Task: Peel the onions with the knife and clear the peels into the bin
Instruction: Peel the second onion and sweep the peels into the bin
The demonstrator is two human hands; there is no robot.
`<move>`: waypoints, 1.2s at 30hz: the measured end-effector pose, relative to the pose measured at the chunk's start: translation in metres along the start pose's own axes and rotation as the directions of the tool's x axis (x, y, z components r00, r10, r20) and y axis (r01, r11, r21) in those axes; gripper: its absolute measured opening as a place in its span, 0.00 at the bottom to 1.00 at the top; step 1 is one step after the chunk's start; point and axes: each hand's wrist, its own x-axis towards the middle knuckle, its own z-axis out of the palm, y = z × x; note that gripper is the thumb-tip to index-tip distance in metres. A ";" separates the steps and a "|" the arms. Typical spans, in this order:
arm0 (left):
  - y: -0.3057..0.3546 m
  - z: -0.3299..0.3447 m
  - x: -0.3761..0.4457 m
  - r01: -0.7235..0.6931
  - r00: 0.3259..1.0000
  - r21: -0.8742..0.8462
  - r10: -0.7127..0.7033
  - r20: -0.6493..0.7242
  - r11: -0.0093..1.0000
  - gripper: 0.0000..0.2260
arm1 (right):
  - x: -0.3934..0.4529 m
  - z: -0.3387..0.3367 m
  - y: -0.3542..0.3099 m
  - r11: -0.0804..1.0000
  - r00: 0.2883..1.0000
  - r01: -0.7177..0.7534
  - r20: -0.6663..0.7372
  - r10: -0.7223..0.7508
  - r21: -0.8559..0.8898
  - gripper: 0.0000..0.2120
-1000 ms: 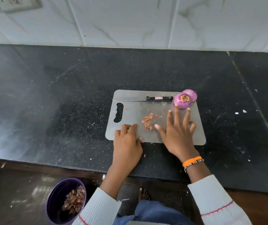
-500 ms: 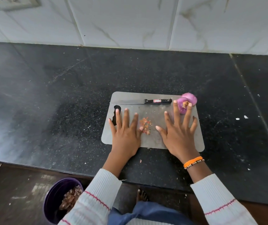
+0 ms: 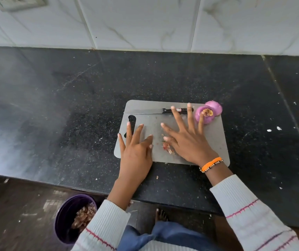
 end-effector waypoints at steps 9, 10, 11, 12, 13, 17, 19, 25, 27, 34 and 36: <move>-0.002 0.000 -0.006 0.086 0.996 -0.021 -0.087 -0.027 0.996 0.12 | -0.066 0.002 -0.026 0.985 0.985 -0.169 -0.035 0.170 0.037 0.40; -0.002 0.000 -0.007 0.094 0.995 -0.032 -0.095 -0.025 0.995 0.13 | -0.069 0.007 -0.034 0.984 0.985 -0.173 -0.005 0.174 0.045 0.42; -0.002 0.000 -0.008 0.100 0.995 -0.042 -0.101 -0.026 0.994 0.13 | -0.068 0.009 -0.041 0.984 0.985 -0.170 0.026 0.169 0.058 0.42; -0.003 0.000 -0.009 0.105 0.994 -0.049 -0.106 -0.027 0.993 0.14 | -0.063 0.012 -0.047 0.984 0.987 -0.160 0.034 0.157 0.075 0.43; -0.003 0.000 -0.009 0.109 0.993 -0.058 -0.111 -0.027 0.992 0.14 | -0.056 0.012 -0.051 0.986 0.990 -0.141 0.025 0.140 0.092 0.43; -0.006 0.002 -0.009 0.114 0.989 -0.132 -0.126 -0.080 0.985 0.11 | -0.032 0.001 -0.054 0.978 0.993 -0.116 -0.012 0.120 0.175 0.35; -0.006 0.000 -0.009 0.111 0.981 -0.197 -0.139 -0.136 0.974 0.11 | -0.030 -0.009 -0.046 0.951 0.981 -0.167 -0.056 0.187 0.261 0.29; -0.007 -0.006 -0.010 0.173 0.960 -0.234 -0.217 -0.177 0.957 0.10 | -0.026 -0.007 -0.043 0.948 0.999 -0.016 0.039 0.004 0.317 0.27; -0.004 -0.008 -0.010 0.170 0.959 -0.245 -0.217 -0.181 0.954 0.10 | -0.026 -0.003 -0.056 0.970 1.000 -0.007 0.015 0.004 0.242 0.26; -0.001 -0.011 -0.011 0.184 0.963 -0.262 -0.228 -0.147 0.947 0.10 | -0.026 0.006 -0.078 0.988 0.968 0.008 -0.249 0.031 0.154 0.17; -0.001 -0.013 -0.011 0.200 0.961 -0.289 -0.245 -0.128 0.936 0.10 | -0.027 0.004 -0.075 0.986 0.964 0.030 -0.267 0.014 0.163 0.13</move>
